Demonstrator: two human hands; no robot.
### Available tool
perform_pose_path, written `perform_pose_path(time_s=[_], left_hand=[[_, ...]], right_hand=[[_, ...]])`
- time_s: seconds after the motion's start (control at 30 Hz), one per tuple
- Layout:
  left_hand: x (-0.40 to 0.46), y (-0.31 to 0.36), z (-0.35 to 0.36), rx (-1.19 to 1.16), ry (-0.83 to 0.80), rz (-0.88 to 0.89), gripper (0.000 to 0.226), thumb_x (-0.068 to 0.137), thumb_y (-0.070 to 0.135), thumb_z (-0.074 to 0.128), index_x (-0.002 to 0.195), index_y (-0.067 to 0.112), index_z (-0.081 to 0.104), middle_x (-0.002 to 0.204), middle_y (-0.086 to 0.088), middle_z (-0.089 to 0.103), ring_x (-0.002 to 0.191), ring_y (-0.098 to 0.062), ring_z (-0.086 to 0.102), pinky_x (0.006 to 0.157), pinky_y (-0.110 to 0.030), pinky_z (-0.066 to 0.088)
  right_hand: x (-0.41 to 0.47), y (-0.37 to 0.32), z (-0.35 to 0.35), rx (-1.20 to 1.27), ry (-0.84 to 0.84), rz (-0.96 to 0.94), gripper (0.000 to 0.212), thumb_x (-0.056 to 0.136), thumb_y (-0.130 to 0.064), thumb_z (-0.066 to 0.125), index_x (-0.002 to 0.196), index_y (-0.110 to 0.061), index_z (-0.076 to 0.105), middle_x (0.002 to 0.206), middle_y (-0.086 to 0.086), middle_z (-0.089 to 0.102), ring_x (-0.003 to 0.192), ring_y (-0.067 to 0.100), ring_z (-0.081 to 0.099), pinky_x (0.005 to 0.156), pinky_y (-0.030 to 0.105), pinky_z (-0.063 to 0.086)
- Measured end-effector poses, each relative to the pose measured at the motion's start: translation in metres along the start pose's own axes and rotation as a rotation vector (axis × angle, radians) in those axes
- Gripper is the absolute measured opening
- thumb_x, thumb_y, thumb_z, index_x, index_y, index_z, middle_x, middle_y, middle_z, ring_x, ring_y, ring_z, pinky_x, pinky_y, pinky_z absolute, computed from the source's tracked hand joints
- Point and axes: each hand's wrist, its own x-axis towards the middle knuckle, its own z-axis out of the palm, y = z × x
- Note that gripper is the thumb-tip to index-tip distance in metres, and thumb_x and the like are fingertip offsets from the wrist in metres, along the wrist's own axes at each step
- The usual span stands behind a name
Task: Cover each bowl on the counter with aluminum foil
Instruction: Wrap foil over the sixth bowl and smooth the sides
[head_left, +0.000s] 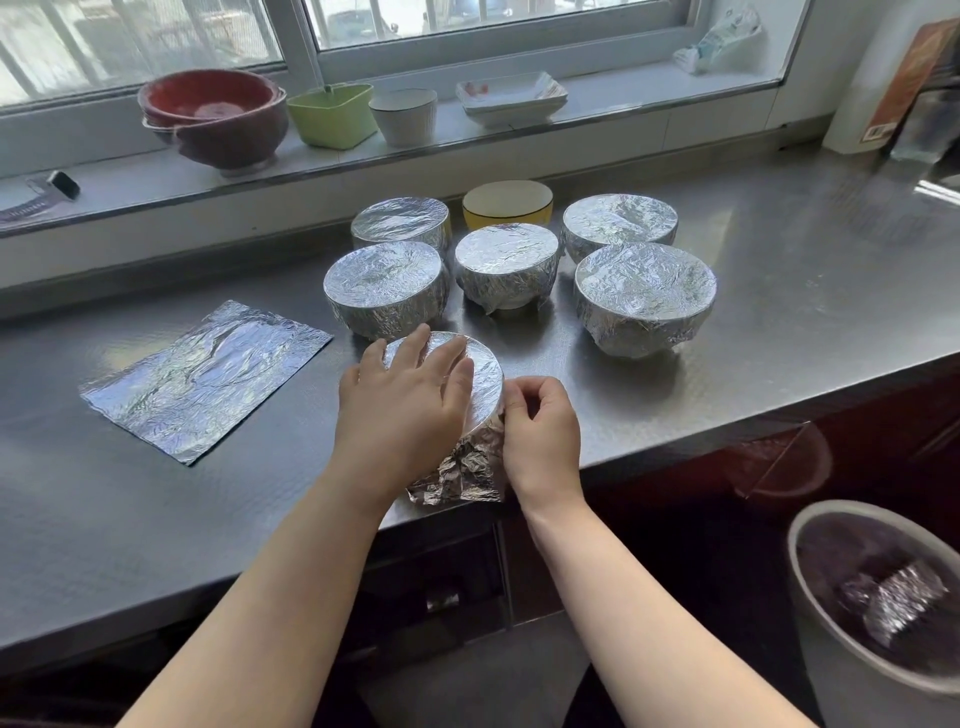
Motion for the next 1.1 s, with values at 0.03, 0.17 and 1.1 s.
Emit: perform_pose_path(time_s=[0.03, 0.17, 1.1], left_hand=[[0.000, 0.000, 0.000, 0.000, -0.001, -0.002, 0.050, 0.099, 0.057, 0.016, 0.148, 0.051, 0.023, 0.162, 0.012, 0.015, 0.148, -0.029, 0.011, 0.116, -0.047, 0.013], [0.000, 0.000, 0.000, 0.003, 0.000, 0.004, 0.049, 0.099, 0.056, 0.016, 0.148, 0.051, 0.023, 0.162, 0.012, 0.015, 0.148, -0.028, 0.012, 0.116, -0.047, 0.013], [0.003, -0.025, -0.022, -0.147, -0.068, -0.030, 0.073, 0.091, 0.073, 0.003, 0.152, 0.040, 0.022, 0.156, 0.007, 0.034, 0.143, -0.028, 0.028, 0.112, -0.048, 0.027]], right_hand=[[0.000, 0.001, 0.000, -0.007, -0.001, 0.004, 0.018, 0.097, -0.016, 0.057, 0.083, -0.026, 0.052, 0.082, -0.009, 0.060, 0.076, 0.004, 0.056, 0.068, 0.012, 0.042], [0.001, 0.002, 0.000, -0.029, -0.005, 0.003, 0.017, 0.096, -0.012, 0.056, 0.086, -0.024, 0.052, 0.087, -0.007, 0.061, 0.081, 0.007, 0.057, 0.070, 0.012, 0.042], [0.005, -0.003, -0.011, -0.200, -0.368, -0.435, 0.040, 0.103, -0.017, 0.040, 0.140, -0.008, 0.050, 0.150, 0.001, 0.044, 0.139, 0.002, 0.036, 0.113, 0.013, 0.026]])
